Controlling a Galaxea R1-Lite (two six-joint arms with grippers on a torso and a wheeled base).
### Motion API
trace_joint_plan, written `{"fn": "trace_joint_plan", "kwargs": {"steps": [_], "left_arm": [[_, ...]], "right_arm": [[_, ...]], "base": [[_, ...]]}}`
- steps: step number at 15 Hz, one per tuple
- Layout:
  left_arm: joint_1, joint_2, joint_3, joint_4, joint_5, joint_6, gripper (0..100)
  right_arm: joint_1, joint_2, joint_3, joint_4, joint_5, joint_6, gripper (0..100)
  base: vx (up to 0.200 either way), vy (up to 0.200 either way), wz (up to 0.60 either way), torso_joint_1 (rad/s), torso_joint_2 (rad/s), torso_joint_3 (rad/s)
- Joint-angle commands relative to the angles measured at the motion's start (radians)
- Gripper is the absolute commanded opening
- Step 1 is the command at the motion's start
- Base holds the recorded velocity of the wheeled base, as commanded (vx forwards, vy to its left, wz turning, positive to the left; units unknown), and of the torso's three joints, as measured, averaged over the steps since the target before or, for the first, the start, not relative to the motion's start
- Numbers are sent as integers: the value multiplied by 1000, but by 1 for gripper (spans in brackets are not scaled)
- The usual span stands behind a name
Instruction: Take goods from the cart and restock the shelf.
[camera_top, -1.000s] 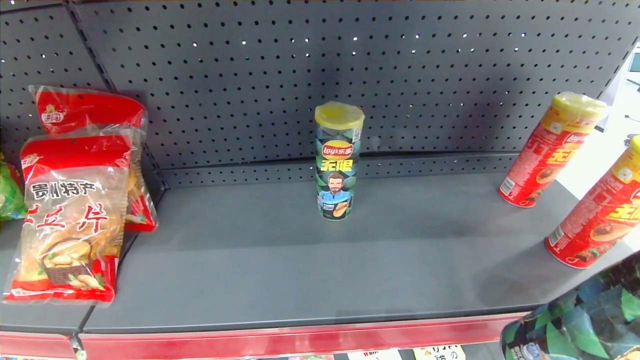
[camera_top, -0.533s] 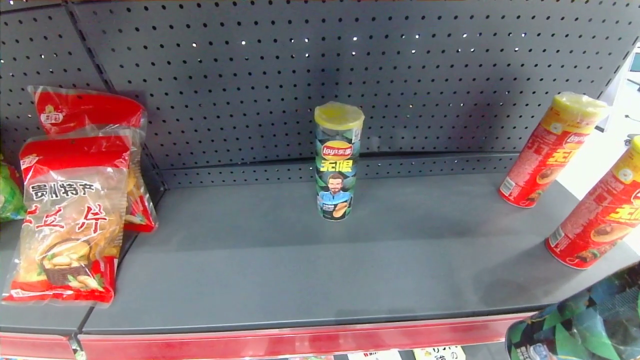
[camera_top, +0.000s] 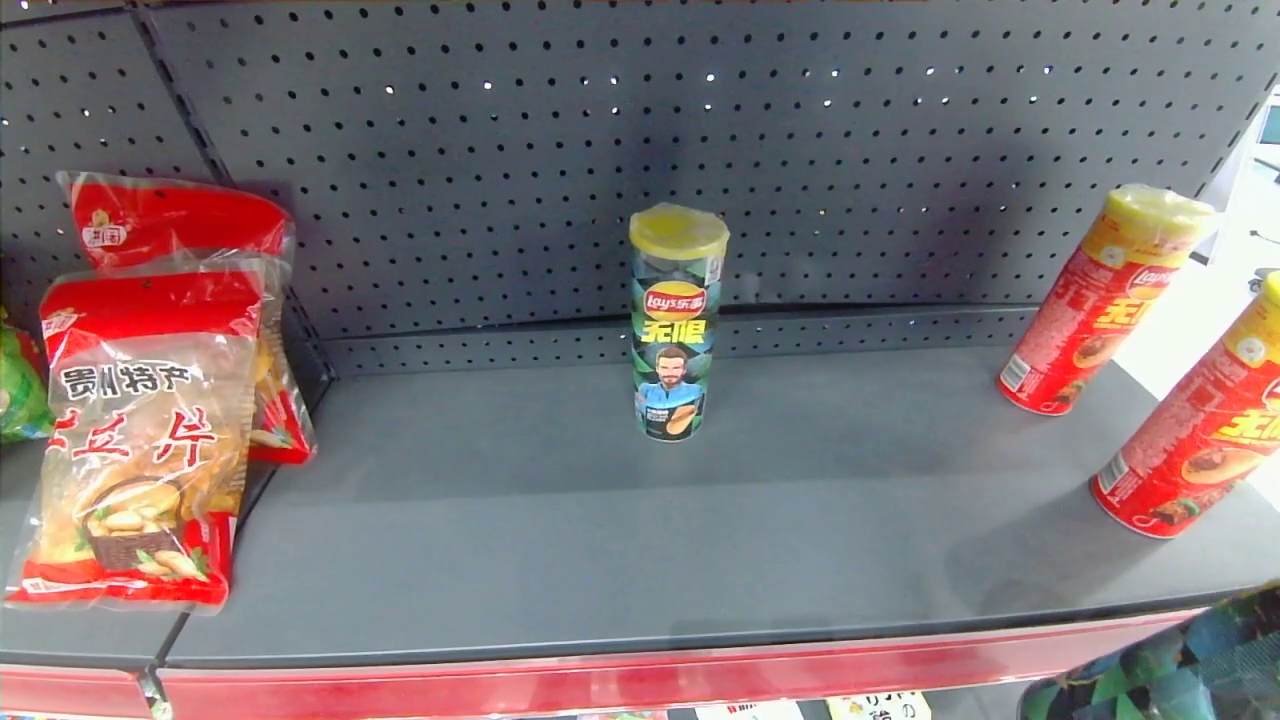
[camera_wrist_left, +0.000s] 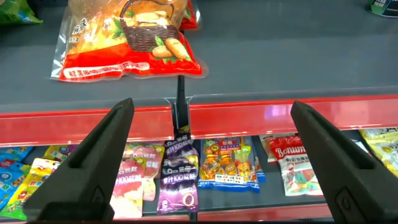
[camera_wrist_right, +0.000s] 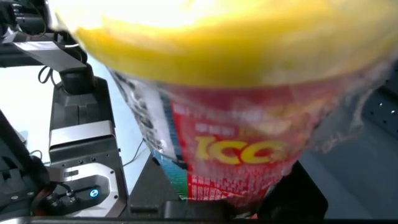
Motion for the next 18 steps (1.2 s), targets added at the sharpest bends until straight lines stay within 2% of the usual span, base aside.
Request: {"fn": "trace_joint_plan", "kwargs": {"steps": [1,6,12,14,15,16,18], "left_arm": [[0,1,0,0,0,0,100],[0,1,0,0,0,0,100],[0,1,0,0,0,-3,100],[0,1,0,0,0,-2,100],[0,1,0,0,-2,7,100],[0,1,0,-2,-2,33,100],[0,1,-1,1,-2,32,100]], "right_arm": [[1,-10,9,-1,1,-1,0],[1,-4,-1,0,-1,-1,0],[5,110,-97,0,-5,-2,0],[33,159,-121,0,-12,-2,0],[42,202,-144,0,-18,-5,0],[50,223,-162,0,-18,-11,0],[65,251,-198,0,-18,-19,0]], "base": [[0,0,0,0,0,0],[0,0,0,0,0,0],[0,0,0,0,0,0],[0,0,0,0,0,0],[0,0,0,0,0,0],[0,0,0,0,0,0],[0,0,0,0,0,0]]}}
